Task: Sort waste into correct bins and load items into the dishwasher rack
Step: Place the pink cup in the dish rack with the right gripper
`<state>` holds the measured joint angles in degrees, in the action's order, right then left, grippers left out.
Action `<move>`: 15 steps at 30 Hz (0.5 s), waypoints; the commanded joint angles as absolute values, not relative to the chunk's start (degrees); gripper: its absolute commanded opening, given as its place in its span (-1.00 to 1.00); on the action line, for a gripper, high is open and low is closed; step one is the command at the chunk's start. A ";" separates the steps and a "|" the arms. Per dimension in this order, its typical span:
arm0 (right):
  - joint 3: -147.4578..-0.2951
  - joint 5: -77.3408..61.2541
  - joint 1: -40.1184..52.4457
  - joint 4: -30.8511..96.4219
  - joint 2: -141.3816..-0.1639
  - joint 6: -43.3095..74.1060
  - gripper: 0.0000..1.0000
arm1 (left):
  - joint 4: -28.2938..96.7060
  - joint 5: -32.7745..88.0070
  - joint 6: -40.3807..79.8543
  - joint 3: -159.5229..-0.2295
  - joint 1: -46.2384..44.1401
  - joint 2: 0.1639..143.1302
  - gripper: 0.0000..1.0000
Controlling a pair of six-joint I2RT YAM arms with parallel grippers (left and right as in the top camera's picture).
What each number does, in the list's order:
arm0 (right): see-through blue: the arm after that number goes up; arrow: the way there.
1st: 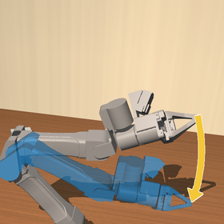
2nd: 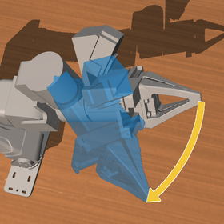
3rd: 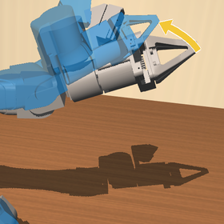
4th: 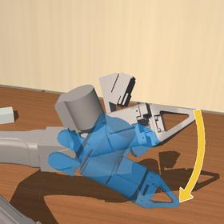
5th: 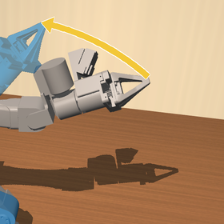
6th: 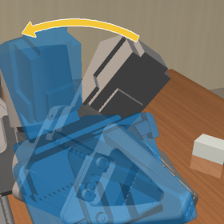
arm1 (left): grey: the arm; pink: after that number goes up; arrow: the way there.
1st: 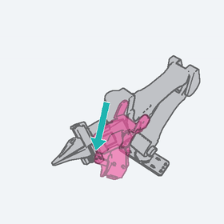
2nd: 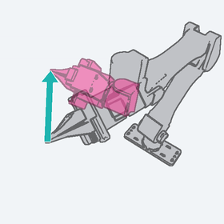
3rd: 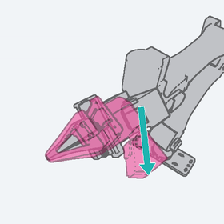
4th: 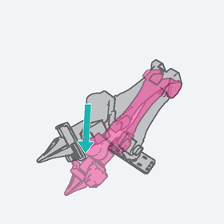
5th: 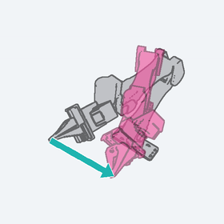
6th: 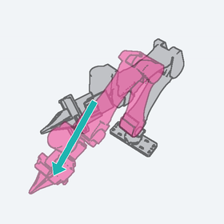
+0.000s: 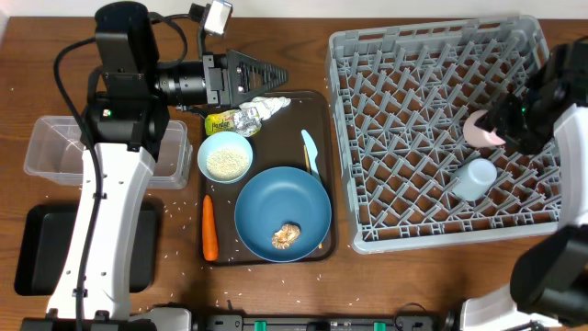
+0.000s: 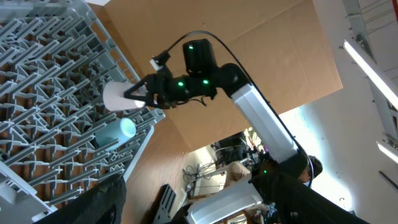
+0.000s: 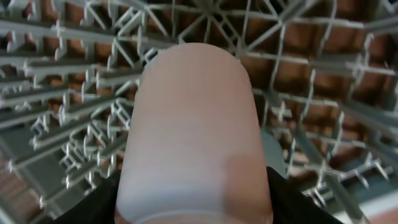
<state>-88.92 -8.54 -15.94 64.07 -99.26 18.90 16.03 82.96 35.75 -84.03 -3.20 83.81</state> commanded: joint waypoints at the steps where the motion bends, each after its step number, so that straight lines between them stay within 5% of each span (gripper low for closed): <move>1: -89.23 -8.71 -15.90 62.48 -101.38 19.70 -0.07 | 15.75 83.07 34.76 -84.62 -3.29 84.03 0.53; 15: -89.21 -6.28 -11.49 60.23 -102.67 20.36 -0.02 | 15.75 83.05 34.74 -84.62 -3.29 84.03 0.53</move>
